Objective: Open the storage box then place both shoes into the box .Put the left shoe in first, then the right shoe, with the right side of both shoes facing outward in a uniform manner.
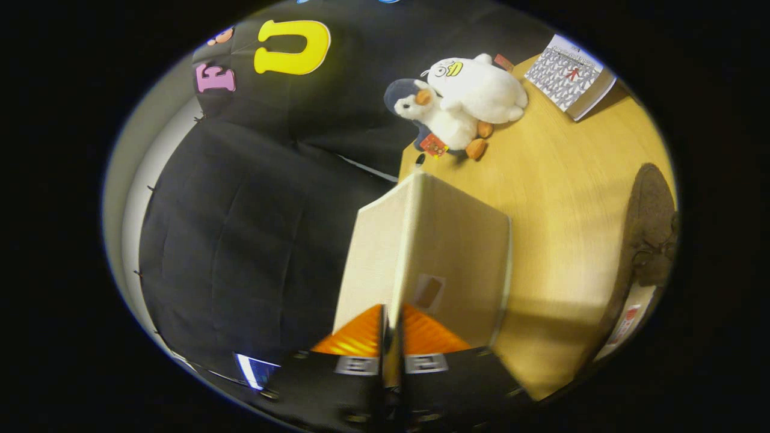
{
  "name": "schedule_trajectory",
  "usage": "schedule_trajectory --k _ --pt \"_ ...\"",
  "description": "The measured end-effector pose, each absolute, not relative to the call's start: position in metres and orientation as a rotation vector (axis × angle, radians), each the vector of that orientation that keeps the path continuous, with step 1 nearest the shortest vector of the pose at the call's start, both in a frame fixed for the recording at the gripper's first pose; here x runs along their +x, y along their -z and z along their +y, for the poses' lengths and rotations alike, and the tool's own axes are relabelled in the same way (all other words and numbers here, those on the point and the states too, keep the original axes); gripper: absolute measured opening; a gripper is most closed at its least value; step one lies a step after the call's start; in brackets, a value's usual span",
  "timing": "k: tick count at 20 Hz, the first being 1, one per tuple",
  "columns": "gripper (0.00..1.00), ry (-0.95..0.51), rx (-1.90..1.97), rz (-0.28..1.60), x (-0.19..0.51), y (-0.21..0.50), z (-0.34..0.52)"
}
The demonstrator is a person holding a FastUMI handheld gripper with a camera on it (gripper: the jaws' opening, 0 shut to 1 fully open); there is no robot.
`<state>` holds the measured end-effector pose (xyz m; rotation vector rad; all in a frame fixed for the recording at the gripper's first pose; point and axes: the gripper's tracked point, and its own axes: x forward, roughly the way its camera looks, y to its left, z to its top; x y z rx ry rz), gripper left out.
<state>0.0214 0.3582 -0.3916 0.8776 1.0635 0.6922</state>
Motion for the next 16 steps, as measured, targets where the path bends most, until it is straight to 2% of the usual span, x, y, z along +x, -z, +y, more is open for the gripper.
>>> schedule_trajectory --k 1,5,10,16 --pt "0.04 -0.682 0.893 1.071 0.023 0.388 0.358" --pt "0.04 -0.688 0.870 1.062 0.017 0.368 0.361" --pt "0.04 -0.727 0.837 0.971 0.021 0.298 0.385" --pt "0.05 -0.812 0.706 0.905 0.026 0.227 0.462"
